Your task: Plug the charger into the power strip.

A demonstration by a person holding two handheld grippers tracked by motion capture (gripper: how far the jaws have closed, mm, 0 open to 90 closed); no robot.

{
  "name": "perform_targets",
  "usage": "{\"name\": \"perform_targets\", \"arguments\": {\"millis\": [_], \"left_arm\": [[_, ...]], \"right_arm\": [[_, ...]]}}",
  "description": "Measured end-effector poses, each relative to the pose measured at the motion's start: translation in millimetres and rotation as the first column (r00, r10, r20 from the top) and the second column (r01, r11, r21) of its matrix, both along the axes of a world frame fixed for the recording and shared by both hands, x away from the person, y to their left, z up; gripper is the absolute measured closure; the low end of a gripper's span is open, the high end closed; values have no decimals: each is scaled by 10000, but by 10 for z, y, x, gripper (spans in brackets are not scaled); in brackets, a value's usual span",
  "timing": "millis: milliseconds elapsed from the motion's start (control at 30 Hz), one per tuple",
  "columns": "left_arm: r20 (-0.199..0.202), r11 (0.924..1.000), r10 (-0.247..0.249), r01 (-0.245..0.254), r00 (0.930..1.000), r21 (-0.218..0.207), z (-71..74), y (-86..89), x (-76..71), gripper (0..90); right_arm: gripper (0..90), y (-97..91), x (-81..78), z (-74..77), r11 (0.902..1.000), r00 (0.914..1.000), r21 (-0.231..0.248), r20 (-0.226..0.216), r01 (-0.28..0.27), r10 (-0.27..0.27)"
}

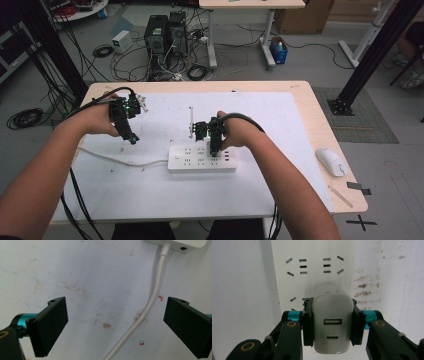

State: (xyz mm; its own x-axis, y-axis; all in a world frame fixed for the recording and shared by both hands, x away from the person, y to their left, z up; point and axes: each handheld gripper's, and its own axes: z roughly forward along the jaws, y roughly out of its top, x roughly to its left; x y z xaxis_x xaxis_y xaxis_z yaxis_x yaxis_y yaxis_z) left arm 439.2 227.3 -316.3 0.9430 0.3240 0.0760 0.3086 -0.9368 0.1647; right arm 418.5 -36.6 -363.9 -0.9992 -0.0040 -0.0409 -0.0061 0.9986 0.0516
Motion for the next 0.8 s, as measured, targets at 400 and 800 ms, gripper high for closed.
{"name": "perform_targets", "arguments": {"millis": [400, 800], "left_arm": [[-9, 10000, 40, -40, 10000, 86, -11, -41, -17, 56], [55, 9999, 42, -42, 10000, 105, 54, -14, -37, 56]], "right_arm": [[631, 1, -15, -14, 10000, 9999, 23, 124, -47, 47], [626, 2, 18, -45, 9998, 9997, 96, -118, 197, -196]]}}
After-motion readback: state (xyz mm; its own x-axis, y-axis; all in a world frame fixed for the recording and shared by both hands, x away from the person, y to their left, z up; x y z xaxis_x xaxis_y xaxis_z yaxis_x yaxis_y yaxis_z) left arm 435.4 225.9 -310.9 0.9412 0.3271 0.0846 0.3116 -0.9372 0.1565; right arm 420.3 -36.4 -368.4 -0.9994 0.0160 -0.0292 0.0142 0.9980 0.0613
